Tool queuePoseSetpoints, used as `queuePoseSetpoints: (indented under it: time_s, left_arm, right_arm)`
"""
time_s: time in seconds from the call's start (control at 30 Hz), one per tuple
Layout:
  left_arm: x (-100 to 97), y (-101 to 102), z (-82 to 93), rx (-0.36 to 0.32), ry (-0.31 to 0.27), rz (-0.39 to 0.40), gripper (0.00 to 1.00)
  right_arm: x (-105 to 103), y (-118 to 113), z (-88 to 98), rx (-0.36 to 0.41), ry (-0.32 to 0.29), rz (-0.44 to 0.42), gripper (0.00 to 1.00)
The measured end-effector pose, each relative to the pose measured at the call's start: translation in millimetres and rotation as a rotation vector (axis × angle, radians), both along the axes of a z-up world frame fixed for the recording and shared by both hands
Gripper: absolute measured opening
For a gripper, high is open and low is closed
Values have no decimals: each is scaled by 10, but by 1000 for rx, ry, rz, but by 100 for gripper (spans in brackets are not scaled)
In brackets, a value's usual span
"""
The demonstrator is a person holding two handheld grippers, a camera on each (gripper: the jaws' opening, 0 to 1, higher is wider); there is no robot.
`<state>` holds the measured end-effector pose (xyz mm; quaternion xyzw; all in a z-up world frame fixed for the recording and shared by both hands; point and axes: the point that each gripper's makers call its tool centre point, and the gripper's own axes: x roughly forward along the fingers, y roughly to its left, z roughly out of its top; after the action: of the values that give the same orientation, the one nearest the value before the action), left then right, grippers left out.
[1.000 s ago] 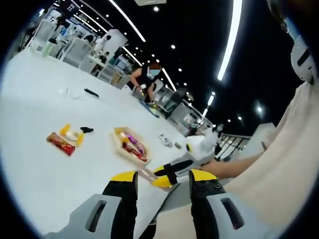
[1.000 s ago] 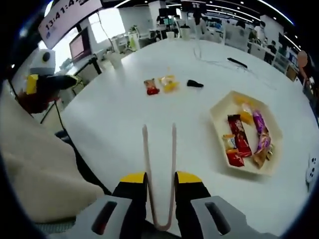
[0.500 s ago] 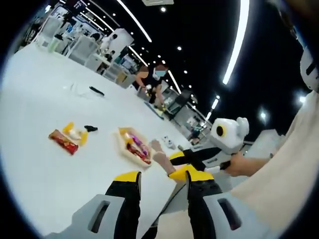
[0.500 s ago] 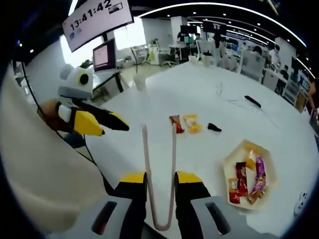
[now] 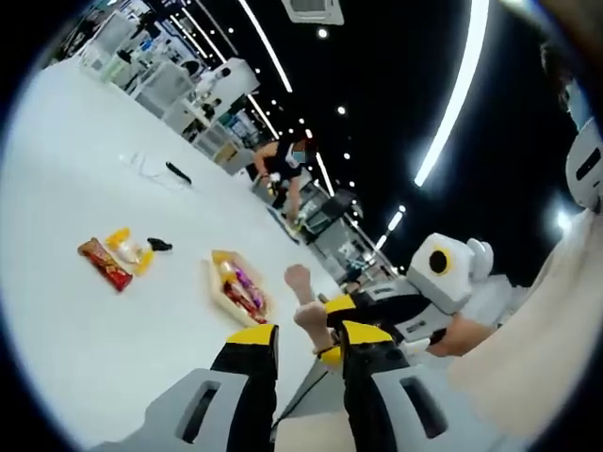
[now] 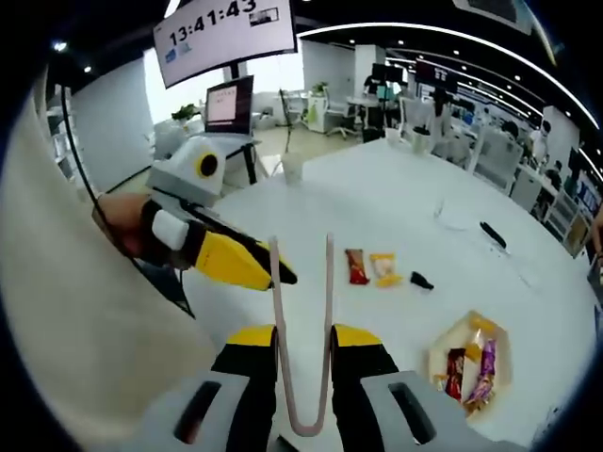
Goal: Place the target food into the container with the food tongs after gripping and lifting it, then release it inside without dropping or visibly crushing the food.
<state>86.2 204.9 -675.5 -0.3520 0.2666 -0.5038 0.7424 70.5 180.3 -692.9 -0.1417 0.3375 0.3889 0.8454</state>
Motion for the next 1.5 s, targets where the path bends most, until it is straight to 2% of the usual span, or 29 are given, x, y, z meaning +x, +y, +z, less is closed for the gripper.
queuePoseSetpoints:
  time_s: [0.13, 0.27, 0.57, 0.73, 0.9, 1.03, 1.17, 1.2, 1.4, 1.5]
  left_arm:
    - [7, -23, 22, -7, 4, -8, 15]
    - [-3, -25, 4, 7, 5, -8, 12]
    - [4, -46, 177, -110, 60, -8, 7]
    - [8, -49, 230, -139, 63, -8, 6]
    - [13, -36, 274, -187, 92, 4, 6]
    - [33, -11, 347, -265, 130, 26, 6]
    - [86, 64, 451, -395, 198, 66, 6]
    - [108, 99, 464, -431, 225, 81, 6]
    - [154, 205, 595, -578, 272, 99, 5]
    - [145, 200, 637, -611, 281, 93, 5]
  right_arm:
    - [-5, 30, 3, -4, -5, 9, 21]
    - [-3, 51, 25, -2, -15, 12, 21]
    - [30, 48, 106, 14, -43, 19, 22]
    - [47, 45, 156, 44, -51, 16, 23]
    - [48, 57, 209, 73, -69, 16, 24]
    - [59, 73, 295, 112, -100, 21, 24]
    - [104, 104, 494, 188, -160, 1, 24]
    - [110, 111, 530, 204, -164, -3, 24]
    - [168, 128, 672, 273, -179, -29, 28]
    - [188, 145, 676, 276, -181, -30, 30]
